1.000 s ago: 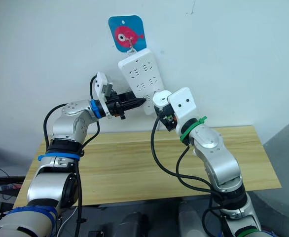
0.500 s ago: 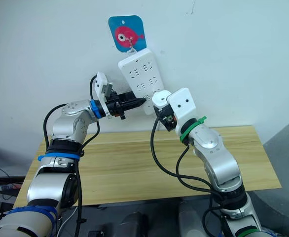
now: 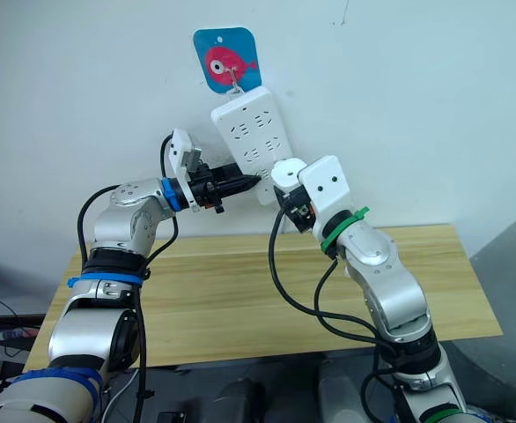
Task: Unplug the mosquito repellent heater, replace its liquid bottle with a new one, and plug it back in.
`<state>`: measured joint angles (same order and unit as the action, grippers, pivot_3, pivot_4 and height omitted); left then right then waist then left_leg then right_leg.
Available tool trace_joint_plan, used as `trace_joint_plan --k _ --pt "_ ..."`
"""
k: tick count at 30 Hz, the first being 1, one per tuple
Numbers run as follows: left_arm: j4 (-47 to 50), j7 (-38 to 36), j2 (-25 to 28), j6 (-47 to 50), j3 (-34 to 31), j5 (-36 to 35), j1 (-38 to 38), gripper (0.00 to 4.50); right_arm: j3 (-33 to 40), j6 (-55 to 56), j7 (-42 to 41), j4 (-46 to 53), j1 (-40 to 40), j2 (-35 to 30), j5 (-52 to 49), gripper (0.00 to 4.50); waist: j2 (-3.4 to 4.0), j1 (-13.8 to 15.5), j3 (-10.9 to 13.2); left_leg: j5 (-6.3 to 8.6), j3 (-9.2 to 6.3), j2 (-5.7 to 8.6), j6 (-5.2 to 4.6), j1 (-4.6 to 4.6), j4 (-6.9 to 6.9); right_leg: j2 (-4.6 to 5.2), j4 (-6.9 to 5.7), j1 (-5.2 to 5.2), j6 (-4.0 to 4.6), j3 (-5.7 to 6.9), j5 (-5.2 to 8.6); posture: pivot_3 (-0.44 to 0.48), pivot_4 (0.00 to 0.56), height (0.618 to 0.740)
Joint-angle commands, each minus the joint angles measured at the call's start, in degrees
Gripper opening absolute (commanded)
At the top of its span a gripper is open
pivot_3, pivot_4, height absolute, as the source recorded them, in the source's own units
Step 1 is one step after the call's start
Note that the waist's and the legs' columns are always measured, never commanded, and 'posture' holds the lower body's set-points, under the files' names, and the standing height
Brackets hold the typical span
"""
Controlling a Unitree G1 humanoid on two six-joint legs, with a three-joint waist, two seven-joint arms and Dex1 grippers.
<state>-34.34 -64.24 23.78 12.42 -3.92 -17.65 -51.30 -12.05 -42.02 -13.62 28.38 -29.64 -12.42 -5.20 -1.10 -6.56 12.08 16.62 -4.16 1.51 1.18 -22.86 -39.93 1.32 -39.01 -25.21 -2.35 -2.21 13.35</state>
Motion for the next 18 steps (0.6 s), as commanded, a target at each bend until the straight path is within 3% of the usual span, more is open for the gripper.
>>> trace_joint_plan --k 1,18 --pt "2.4 -0.5 -0.5 0.2 0.5 -0.8 0.1 1.32 0.4 1.1 0.3 1.0 0.1 -0.1 1.0 2.98 0.00 0.0 0.0 0.00 0.00 0.00 0.00 0.00 0.00 0.00 0.00 0.00 0.00 0.00 0.00 -0.201 0.160 0.740" --pt "3.4 -0.4 -0.6 1.0 0.3 -0.9 0.4 1.32 0.4 0.3 0.7 0.6 -0.1 0.4 1.1 2.98 0.00 0.0 0.0 0.00 0.00 -0.01 0.00 0.01 0.00 0.00 0.00 0.00 0.00 0.00 0.00 -0.201 0.162 0.740"
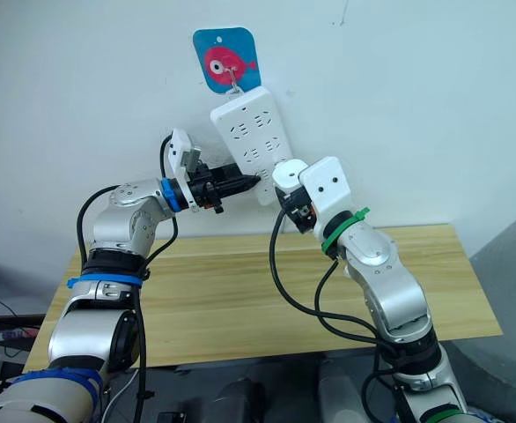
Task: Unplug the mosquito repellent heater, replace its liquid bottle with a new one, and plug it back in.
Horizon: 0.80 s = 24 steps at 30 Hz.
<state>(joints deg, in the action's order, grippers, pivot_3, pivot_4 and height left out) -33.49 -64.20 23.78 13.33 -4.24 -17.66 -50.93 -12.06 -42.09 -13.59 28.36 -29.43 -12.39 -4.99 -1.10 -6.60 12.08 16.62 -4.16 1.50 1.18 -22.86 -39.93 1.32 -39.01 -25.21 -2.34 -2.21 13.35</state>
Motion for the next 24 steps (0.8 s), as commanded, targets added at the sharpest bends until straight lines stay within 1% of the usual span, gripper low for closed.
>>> trace_joint_plan --k 1,8,17,24 --pt "2.6 -0.5 -0.6 0.1 0.6 -0.9 0.1 1.32 0.3 0.1 0.7 0.6 -0.4 0.4 0.9 2.98 0.00 0.0 0.0 0.00 0.00 0.00 0.00 0.00 0.00 0.00 0.00 0.00 0.00 0.00 0.00 -0.199 0.163 0.740" --pt "2.6 -0.4 -0.7 0.1 0.5 -0.8 0.2 1.32 0.2 -0.8 0.4 0.6 -0.2 0.5 1.0 2.98 0.00 0.0 0.0 0.00 0.00 0.00 0.00 0.00 0.00 0.00 0.00 0.00 0.00 0.00 0.00 -0.199 0.163 0.740" --pt "2.6 -0.6 -0.5 0.0 0.6 -0.8 0.2 1.32 0.4 0.7 0.9 0.3 -0.9 1.6 1.1 2.98 0.00 0.0 0.0 0.00 0.00 0.00 0.00 0.00 0.00 0.00 0.00 0.00 0.00 0.00 0.00 -0.197 0.160 0.740" --pt "3.4 -0.6 -0.6 0.4 0.6 -1.1 0.7 1.32 0.0 2.2 1.9 -3.9 -2.7 3.6 2.1 2.98 0.01 -0.2 0.0 -0.01 0.03 -0.01 0.01 0.02 0.00 0.00 -0.01 0.00 0.00 -0.01 0.00 -0.196 0.158 0.740"
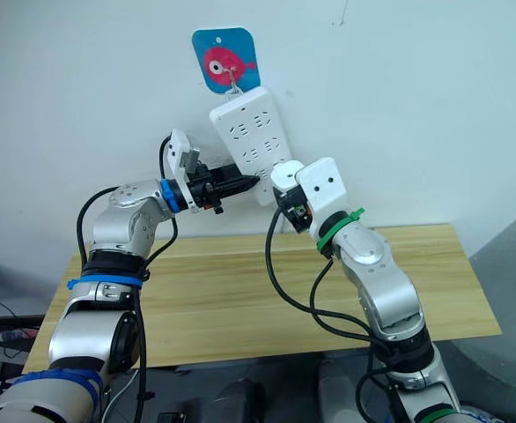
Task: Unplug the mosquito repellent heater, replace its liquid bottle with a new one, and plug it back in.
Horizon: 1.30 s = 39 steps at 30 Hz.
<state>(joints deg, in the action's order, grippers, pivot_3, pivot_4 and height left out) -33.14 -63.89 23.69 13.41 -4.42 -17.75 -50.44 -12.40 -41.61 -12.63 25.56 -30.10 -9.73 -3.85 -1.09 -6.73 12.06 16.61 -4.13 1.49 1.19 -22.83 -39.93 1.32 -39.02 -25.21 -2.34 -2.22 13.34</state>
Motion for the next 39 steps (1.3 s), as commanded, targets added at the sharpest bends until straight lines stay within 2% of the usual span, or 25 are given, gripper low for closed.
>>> trace_joint_plan --k 1,20,26,30,31,39 --pt "3.2 -0.9 -0.5 0.5 0.8 -1.1 0.3 1.32 0.2 2.0 1.0 -1.6 -2.3 1.2 1.1 2.98 0.00 -0.1 0.0 0.00 0.00 -0.01 0.00 0.00 0.00 0.00 -0.01 0.00 0.00 -0.01 0.00 -0.194 0.156 0.740" --pt "4.5 -1.0 -0.8 1.4 0.7 -1.5 0.8 1.32 0.9 10.6 -1.5 -16.1 -7.4 3.6 0.9 2.98 -0.08 -1.7 -0.5 -0.03 0.01 -0.06 0.05 0.09 -0.01 -0.04 -0.09 0.03 0.07 -0.02 -0.16 -0.187 0.146 0.740" --pt "4.2 0.1 -0.7 -0.3 0.2 -1.0 1.0 1.32 1.7 10.3 -1.7 -14.9 -6.8 4.5 -0.1 2.98 -0.08 -1.9 -0.5 -0.18 0.04 -0.11 0.13 0.16 -0.01 -0.12 -0.08 0.06 0.04 -0.06 -0.46 -0.185 0.148 0.740" --pt "2.0 1.5 0.0 -4.0 -1.2 -0.2 0.8 1.32 3.4 6.7 -2.3 -8.9 -4.8 2.8 -1.3 4.35 -0.08 -1.2 -0.5 -0.18 -0.01 -0.10 0.13 0.09 -0.01 -0.09 -0.05 0.04 0.04 -0.04 -0.46 -0.185 0.149 0.740" --pt "1.4 1.9 0.3 -4.8 -1.5 0.0 0.7 1.67 3.5 5.5 -2.6 -7.3 -4.4 2.3 -1.4 4.50 -0.08 -1.2 -0.5 -0.19 -0.07 -0.11 0.14 -0.02 -0.01 -0.08 0.02 -0.03 0.04 -0.04 -0.46 -0.186 0.149 0.740" --pt "1.6 3.8 5.9 -8.4 -3.5 0.6 4.4 4.28 2.9 -4.4 -7.7 7.1 0.1 -4.3 -5.6 4.50 -0.08 -1.6 -0.5 -0.11 0.14 -0.11 0.06 -0.11 0.16 -0.04 0.22 -0.21 0.02 -0.11 -0.45 -0.181 0.151 0.740"
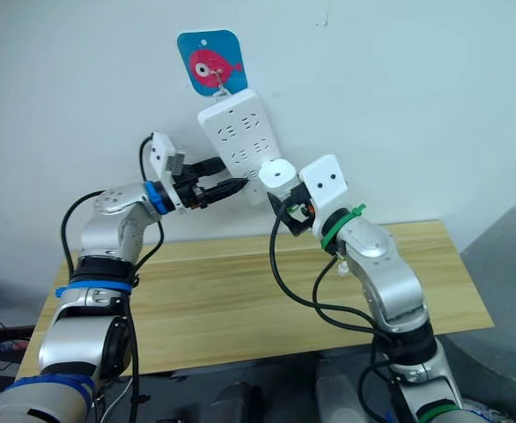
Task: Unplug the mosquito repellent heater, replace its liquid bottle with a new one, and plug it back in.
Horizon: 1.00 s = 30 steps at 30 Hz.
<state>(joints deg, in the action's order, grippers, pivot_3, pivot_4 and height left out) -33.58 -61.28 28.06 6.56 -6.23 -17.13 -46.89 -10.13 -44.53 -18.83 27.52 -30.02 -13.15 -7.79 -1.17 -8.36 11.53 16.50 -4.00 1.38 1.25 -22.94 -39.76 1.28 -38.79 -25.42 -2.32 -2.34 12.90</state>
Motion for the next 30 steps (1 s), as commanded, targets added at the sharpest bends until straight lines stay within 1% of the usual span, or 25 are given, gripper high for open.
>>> trace_joint_plan --k 1,5,8,10,12,15,16,17,19,21,22,30 --pt "2.8 1.9 2.2 -1.6 -1.8 0.1 1.8 4.48 0.4 -1.9 -2.0 6.0 0.3 -1.6 -2.1 4.50 0.00 0.0 0.0 0.00 0.01 0.00 0.00 0.04 -0.03 0.00 -0.07 0.01 0.00 -0.01 0.00 -0.178 0.152 0.740" --pt "9.4 1.1 5.9 0.6 -2.6 -1.1 7.7 4.48 -0.1 -2.3 -4.7 8.2 0.7 -4.1 -3.5 4.50 0.00 -0.1 0.0 -0.01 -0.03 -0.10 0.00 0.12 -0.03 -0.07 -0.17 0.05 0.00 0.02 0.00 -0.160 0.153 0.740" --pt "19.2 0.9 9.2 6.2 -4.8 -4.5 14.7 4.48 -0.1 -2.8 -6.0 9.3 0.8 -4.8 -5.3 4.50 -0.01 -0.1 0.0 -0.01 -0.04 -0.11 0.00 0.12 -0.02 -0.09 -0.16 0.04 0.00 0.01 0.00 -0.144 0.151 0.740" --pt "27.8 -0.5 10.9 10.5 -4.9 -7.5 20.7 4.50 -0.8 -2.6 -7.3 9.2 1.2 -5.2 -6.4 4.14 -0.02 0.2 0.0 -0.01 -0.03 -0.12 0.00 0.10 -0.01 -0.07 -0.15 0.03 0.00 -0.04 0.01 -0.124 0.149 0.740" --pt "36.1 -1.9 12.3 13.1 -4.5 -9.9 26.7 4.50 -2.0 -2.7 -8.6 8.9 1.3 -5.5 -7.3 3.60 -0.01 0.4 0.0 0.00 -0.05 -0.12 0.01 0.07 -0.01 -0.01 -0.09 0.04 0.01 -0.11 0.01 -0.115 0.148 0.740" --pt "44.5 -0.4 12.5 16.6 -4.8 -13.0 31.9 4.50 -3.0 -2.6 -8.9 7.5 0.8 -5.4 -7.7 2.51 -0.06 1.3 0.0 0.00 -0.07 -0.10 0.01 0.07 -0.02 0.04 -0.03 0.11 0.01 -0.11 0.01 -0.104 0.146 0.740" --pt "47.0 0.5 12.2 17.7 -5.0 -14.0 33.1 4.50 -3.4 -2.4 -8.7 6.7 0.5 -5.2 -7.4 2.08 -0.08 1.7 -0.1 0.00 -0.07 -0.10 0.01 0.09 -0.03 0.04 -0.04 0.13 0.01 -0.10 0.01 -0.102 0.147 0.740" --pt "49.1 1.3 11.9 18.7 -5.1 -15.0 34.2 4.50 -3.7 -2.2 -8.6 5.8 0.1 -5.0 -7.2 1.78 -0.11 2.0 -0.1 0.00 -0.08 -0.09 0.01 0.10 -0.04 0.04 -0.04 0.14 0.01 -0.09 0.01 -0.099 0.147 0.740" --pt "51.8 2.6 11.6 19.8 -5.1 -16.1 35.4 4.50 -4.1 -1.8 -8.4 4.4 -0.4 -4.7 -6.8 0.96 -0.12 2.7 -0.1 0.00 -0.09 -0.09 0.02 0.13 -0.04 0.03 -0.06 0.18 0.01 -0.05 0.01 -0.097 0.146 0.740" --pt "54.0 3.9 11.2 20.4 -5.1 -17.0 36.6 4.50 -4.9 -1.1 -7.5 2.1 -1.2 -3.7 -5.8 0.24 -0.12 2.9 -0.1 -0.01 -0.08 -0.09 0.02 0.16 -0.04 0.02 -0.08 0.18 0.01 -0.03 0.01 -0.097 0.145 0.740" --pt "54.8 4.4 11.1 20.6 -5.1 -17.2 37.0 4.50 -5.2 -0.7 -6.9 1.0 -1.6 -3.2 -5.3 0.03 -0.12 3.1 -0.1 -0.01 -0.07 -0.09 0.02 0.17 -0.04 0.01 -0.08 0.18 0.01 -0.02 0.01 -0.097 0.145 0.740" --pt "56.1 6.0 11.1 20.8 -4.2 -17.7 37.9 4.50 -6.9 3.9 -3.3 -6.9 -4.1 1.7 -1.0 0.03 -0.15 3.4 -0.1 -0.01 -0.04 -0.09 0.02 0.16 -0.03 -0.01 -0.09 0.16 0.02 0.01 0.01 -0.085 0.140 0.740"
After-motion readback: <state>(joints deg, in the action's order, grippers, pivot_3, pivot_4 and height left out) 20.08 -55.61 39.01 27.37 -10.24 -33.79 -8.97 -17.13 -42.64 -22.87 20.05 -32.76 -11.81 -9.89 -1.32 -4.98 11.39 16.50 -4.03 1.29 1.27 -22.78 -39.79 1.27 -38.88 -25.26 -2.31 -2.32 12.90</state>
